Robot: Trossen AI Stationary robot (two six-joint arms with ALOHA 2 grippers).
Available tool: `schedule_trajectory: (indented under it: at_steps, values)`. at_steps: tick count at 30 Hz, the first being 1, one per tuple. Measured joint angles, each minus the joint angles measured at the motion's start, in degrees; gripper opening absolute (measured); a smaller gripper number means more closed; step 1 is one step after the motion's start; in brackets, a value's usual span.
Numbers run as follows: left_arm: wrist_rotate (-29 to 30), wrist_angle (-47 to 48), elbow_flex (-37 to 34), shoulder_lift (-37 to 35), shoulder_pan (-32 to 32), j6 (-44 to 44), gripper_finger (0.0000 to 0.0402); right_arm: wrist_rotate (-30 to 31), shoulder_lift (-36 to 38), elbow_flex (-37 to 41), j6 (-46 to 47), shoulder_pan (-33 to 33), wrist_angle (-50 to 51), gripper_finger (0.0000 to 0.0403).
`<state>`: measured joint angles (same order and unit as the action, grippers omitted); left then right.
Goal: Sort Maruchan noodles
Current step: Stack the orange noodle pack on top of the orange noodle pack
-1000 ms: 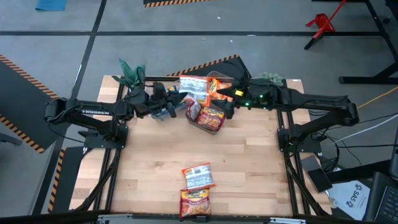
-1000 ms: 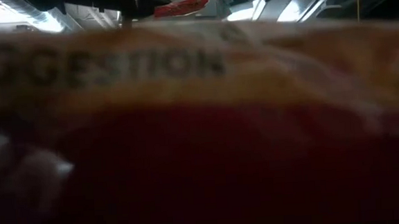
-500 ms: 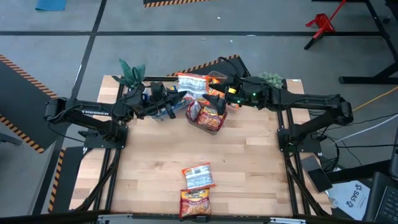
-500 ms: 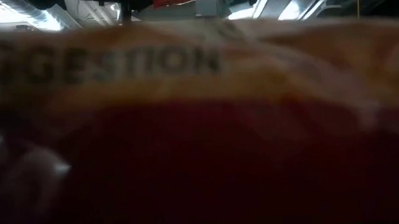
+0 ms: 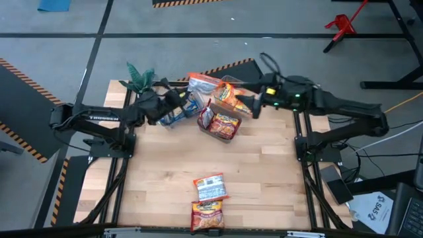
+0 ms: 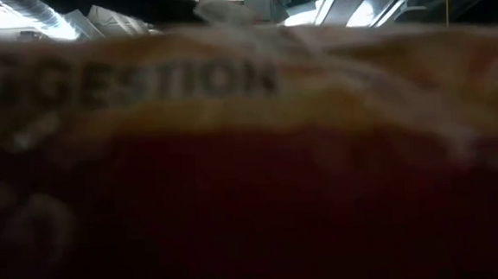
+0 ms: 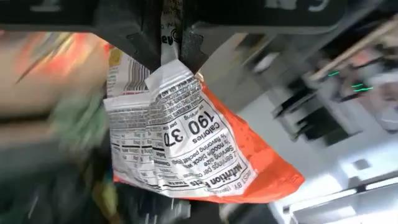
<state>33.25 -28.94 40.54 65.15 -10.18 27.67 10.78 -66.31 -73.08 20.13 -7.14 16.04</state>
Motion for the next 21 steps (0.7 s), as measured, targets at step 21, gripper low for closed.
schedule_trajectory:
  at_steps: [21]
  values:
    - [4.02, 3.40, 28.19, 37.10, -6.55, 45.04, 0.0008, 4.12, 5.82, -0.02, 2.81, 0.02, 10.38, 0.0298]
